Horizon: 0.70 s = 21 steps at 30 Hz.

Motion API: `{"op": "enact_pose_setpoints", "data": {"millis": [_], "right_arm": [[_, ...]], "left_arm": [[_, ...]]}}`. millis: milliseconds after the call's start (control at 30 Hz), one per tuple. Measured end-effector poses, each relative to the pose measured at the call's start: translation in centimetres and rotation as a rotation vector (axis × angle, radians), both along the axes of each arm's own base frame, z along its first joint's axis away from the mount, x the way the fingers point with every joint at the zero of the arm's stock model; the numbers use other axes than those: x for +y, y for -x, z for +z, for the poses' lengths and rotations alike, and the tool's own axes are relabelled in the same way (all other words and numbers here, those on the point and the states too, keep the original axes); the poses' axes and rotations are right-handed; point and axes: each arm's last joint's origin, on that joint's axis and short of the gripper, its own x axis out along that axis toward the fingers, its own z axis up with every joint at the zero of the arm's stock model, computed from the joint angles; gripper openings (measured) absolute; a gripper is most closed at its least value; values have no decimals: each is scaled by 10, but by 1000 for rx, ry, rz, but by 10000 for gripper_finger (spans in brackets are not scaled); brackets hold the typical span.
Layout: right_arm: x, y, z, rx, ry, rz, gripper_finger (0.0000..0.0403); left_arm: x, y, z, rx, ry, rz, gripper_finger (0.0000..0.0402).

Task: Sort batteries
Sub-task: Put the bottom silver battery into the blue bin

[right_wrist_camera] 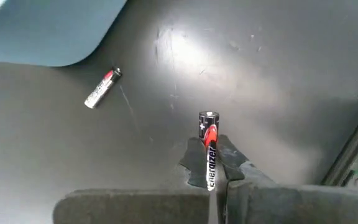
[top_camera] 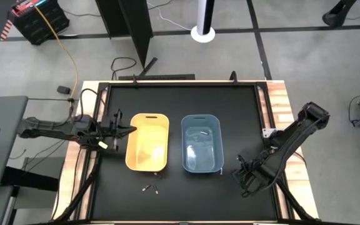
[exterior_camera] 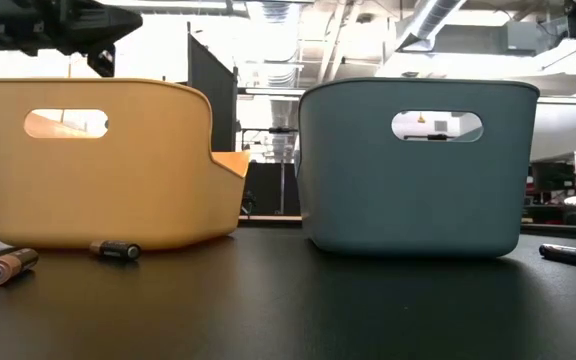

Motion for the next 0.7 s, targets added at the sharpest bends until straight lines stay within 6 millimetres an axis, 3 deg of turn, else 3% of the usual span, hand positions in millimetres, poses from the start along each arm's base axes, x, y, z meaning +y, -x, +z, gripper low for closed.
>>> {"op": "enact_pose_setpoints", "data": {"millis": [367, 567, 700], "right_arm": [[-11, -7, 45, -127, 72, 169, 3], [-24, -39, 71, -203, 146, 328, 3], [-36, -65, 80, -249, 185, 439, 3]], "left_arm": [[-9, -38, 5, 193, -74, -38, 0], [-20, -54, 6, 256, -109, -70, 6], [-29, -62, 7, 283, -124, -84, 37]]}}
